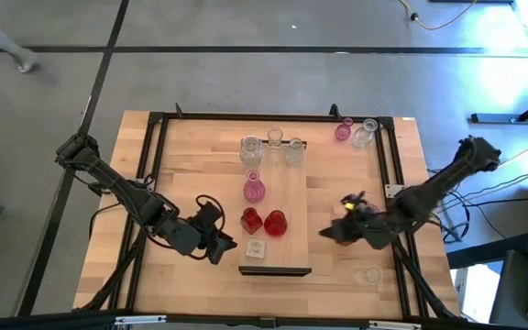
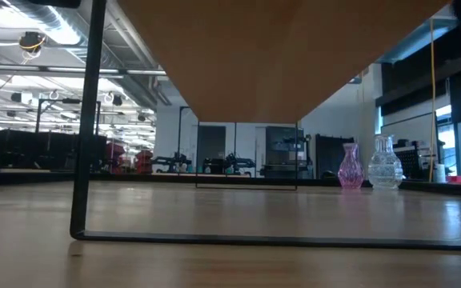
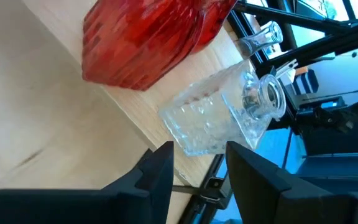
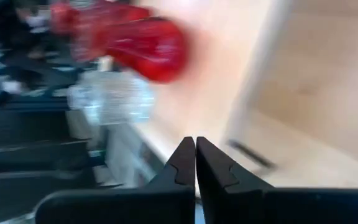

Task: Sort vases onto shelf
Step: Put the transparent vase on the shelf aligned with the other transparent vase

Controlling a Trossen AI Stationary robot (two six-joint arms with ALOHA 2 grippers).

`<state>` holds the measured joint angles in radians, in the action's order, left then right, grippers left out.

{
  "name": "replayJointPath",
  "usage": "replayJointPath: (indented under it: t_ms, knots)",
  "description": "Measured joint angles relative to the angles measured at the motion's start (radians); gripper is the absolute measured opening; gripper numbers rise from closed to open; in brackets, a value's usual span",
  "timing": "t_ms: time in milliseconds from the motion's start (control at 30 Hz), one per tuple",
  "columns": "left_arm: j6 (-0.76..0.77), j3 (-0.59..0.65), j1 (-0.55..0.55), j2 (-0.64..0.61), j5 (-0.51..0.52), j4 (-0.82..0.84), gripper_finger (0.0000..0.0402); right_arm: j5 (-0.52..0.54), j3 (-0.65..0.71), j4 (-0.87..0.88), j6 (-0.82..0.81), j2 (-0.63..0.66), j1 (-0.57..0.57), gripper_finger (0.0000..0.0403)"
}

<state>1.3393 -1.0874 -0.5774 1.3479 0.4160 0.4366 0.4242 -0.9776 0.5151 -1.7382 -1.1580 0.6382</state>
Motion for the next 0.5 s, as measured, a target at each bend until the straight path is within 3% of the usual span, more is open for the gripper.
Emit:
replayJointPath:
  t_ms: [267, 400, 500]
  knots:
    - [-0.015, 0.0, 0.026, 0.0, -0.016, 0.0, 0.0139, -0.082, -0.147, 0.465, 0.039, 0.043, 0.015, 0.0021]
    - [-0.015, 0.0, 0.026, 0.0, -0.019, 0.0, 0.0139, -0.161, -0.215, 0.623, 0.043, 0.029, 0.017, 0.008]
    - [-0.014, 0.0, 0.025, 0.0, -0.021, 0.0, 0.0139, -0.258, -0.237, 0.649, 0.052, 0.027, 0.029, 0.0135]
